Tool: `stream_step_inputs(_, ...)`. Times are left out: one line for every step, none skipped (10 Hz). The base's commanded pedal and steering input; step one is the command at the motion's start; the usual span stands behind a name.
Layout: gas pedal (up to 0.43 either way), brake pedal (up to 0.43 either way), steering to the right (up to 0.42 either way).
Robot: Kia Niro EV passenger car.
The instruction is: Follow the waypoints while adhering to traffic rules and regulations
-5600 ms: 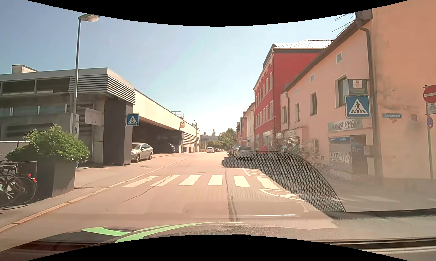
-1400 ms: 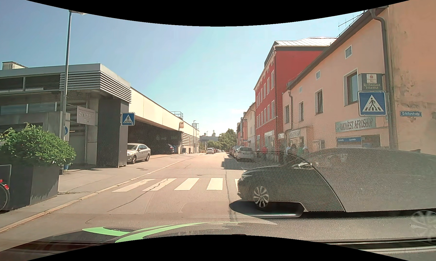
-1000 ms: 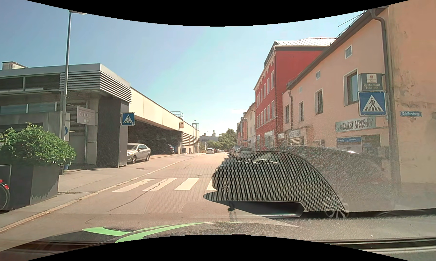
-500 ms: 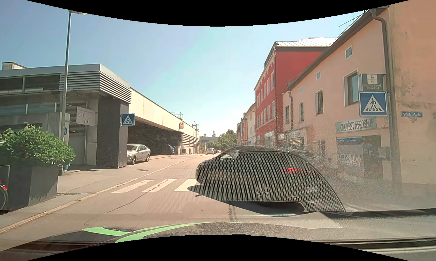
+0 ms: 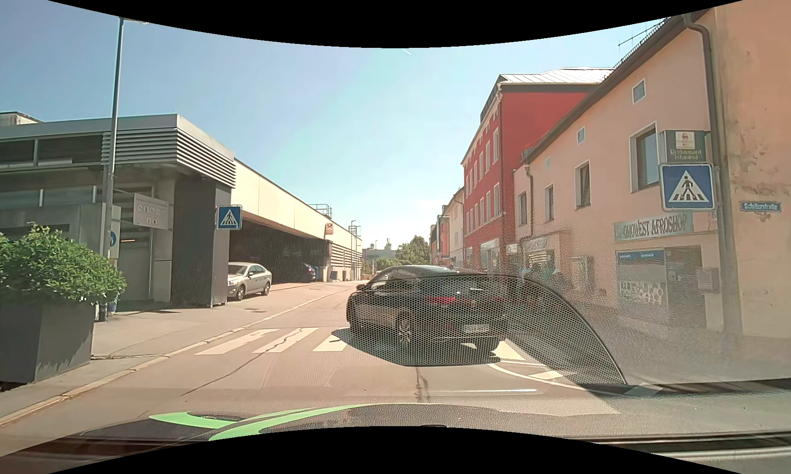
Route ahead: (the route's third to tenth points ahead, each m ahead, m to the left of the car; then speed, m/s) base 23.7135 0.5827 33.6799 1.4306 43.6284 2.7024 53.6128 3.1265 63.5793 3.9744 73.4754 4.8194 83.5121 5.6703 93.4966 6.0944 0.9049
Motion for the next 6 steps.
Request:
stream_step_inputs(0.209,0.000,-0.018)
stream_step_inputs(0.197,0.000,-0.019)
stream_step_inputs(0.197,0.000,-0.019)
stream_step_inputs(0.197,0.000,-0.019)
stream_step_inputs(0.197,0.000,-0.018)
stream_step_inputs(0.189,0.000,-0.018)
